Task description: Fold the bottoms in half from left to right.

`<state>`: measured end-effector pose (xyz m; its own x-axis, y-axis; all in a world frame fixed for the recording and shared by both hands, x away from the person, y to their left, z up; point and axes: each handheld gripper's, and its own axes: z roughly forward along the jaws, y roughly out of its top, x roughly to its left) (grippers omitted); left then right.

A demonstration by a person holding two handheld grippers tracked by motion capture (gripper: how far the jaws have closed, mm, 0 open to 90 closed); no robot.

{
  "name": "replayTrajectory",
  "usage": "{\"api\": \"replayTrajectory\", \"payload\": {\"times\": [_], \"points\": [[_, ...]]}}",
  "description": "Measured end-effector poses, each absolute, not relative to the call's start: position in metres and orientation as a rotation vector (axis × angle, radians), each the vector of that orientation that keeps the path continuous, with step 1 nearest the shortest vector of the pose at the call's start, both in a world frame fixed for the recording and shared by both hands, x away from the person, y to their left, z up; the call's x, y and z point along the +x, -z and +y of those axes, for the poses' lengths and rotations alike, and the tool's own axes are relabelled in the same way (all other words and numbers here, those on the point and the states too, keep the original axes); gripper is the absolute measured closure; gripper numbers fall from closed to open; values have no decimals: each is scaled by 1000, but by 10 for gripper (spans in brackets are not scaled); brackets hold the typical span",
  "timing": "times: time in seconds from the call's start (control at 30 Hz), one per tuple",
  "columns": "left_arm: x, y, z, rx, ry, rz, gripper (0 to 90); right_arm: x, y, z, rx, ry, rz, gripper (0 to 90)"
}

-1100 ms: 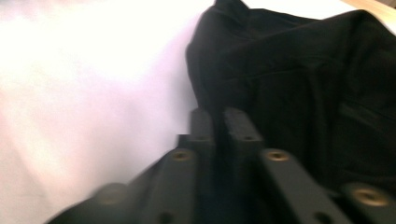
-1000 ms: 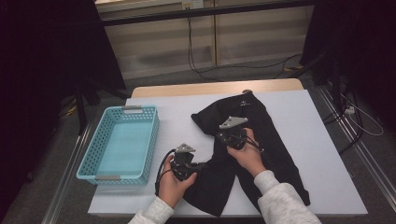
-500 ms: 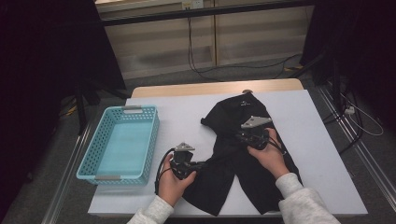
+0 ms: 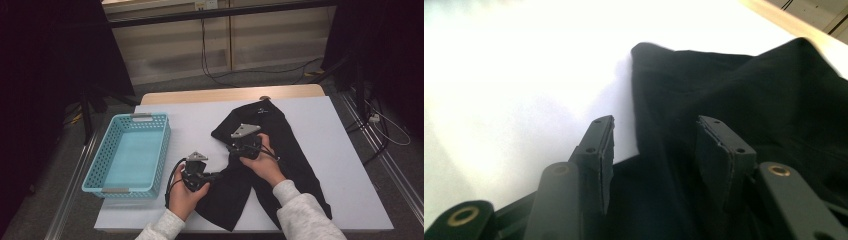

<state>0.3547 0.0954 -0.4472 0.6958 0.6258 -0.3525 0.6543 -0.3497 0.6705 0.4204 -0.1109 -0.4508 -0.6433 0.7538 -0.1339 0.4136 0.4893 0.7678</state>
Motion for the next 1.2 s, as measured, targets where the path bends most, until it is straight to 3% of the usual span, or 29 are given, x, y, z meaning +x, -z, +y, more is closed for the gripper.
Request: {"api": "replayTrajectory", "payload": {"times": [0.1, 0.17, 0.23, 0.4, 0.53, 0.73, 0.77, 0.83, 0.87, 0.9, 0.97, 1.03, 1.2], "points": [[355, 447, 96, 2062, 52, 988, 852, 423, 454, -103, 948, -939, 2299, 657], [355, 446, 96, 2055, 59, 990, 853, 424, 455, -104, 979, -938, 2294, 789], [354, 446, 96, 2054, 65, 987, 854, 426, 454, -107, 999, -944, 2287, 850], [352, 439, 91, 2045, 81, 963, 856, 430, 441, -123, 1078, -1036, 2231, 862], [352, 424, 78, 2005, 111, 920, 857, 441, 412, -145, 1117, -1102, 2139, 862], [351, 395, 34, 1984, 165, 789, 852, 462, 361, -204, 1238, -1109, 1916, 863], [350, 385, 11, 1971, 192, 719, 821, 465, 355, -221, 1280, -1081, 1861, 859], [346, 381, -6, 1970, 265, 657, 681, 466, 354, -247, 1386, -1079, 1767, 794], [344, 380, -11, 1979, 219, 635, 613, 464, 355, -260, 1414, -1034, 1711, 714], [345, 381, -11, 1992, 197, 641, 466, 461, 358, -271, 1422, -992, 1676, 553], [351, 384, -3, 1991, 146, 700, 285, 452, 367, -278, 1437, -1013, 1726, 524], [359, 391, 7, 2010, 110, 747, 248, 441, 377, -278, 1423, -1017, 1771, 441], [369, 408, 39, 2062, 11, 817, 226, 406, 410, -270, 1410, -1018, 1908, 365]]}}
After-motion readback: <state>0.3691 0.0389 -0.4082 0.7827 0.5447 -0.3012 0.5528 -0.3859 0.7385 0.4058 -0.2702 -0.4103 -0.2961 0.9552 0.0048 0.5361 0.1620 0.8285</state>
